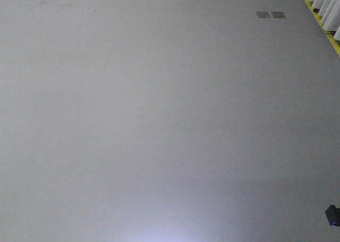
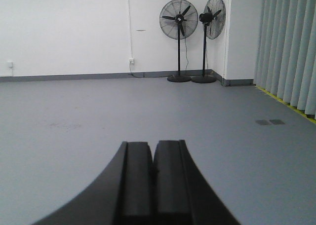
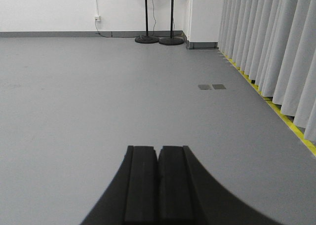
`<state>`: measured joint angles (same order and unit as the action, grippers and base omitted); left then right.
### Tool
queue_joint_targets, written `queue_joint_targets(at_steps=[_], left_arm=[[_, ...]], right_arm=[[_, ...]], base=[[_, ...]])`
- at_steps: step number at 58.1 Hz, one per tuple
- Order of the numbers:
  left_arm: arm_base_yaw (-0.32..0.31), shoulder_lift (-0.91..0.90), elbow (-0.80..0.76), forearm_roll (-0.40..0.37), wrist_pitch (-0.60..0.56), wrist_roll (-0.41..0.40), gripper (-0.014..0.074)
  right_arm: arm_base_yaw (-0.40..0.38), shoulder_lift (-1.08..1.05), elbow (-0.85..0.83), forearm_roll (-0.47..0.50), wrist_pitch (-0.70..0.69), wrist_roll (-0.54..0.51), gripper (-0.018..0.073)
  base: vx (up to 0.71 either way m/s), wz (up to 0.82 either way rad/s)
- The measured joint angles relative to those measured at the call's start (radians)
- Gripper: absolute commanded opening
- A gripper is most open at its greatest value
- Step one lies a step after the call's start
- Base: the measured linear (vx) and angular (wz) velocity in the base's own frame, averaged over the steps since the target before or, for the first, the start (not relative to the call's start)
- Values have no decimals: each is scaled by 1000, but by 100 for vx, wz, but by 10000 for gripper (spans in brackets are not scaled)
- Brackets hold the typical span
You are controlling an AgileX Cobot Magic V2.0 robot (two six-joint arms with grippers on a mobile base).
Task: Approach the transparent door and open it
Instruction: 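Drive the base across the grey floor, turning toward the door area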
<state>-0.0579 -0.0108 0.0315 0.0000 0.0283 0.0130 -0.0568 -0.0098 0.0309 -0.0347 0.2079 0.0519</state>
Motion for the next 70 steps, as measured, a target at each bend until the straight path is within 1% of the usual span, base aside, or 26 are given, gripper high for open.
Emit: queue_joint_targets(at_steps=[36, 70], left_arm=[[0, 0, 0, 0, 0, 0, -6], [0, 0, 0, 0, 0, 0, -6]], right_arm=[[0, 0, 0, 0, 0, 0, -9], [0, 0, 0, 0, 0, 0, -9]], base=[[13, 3], [14, -19]])
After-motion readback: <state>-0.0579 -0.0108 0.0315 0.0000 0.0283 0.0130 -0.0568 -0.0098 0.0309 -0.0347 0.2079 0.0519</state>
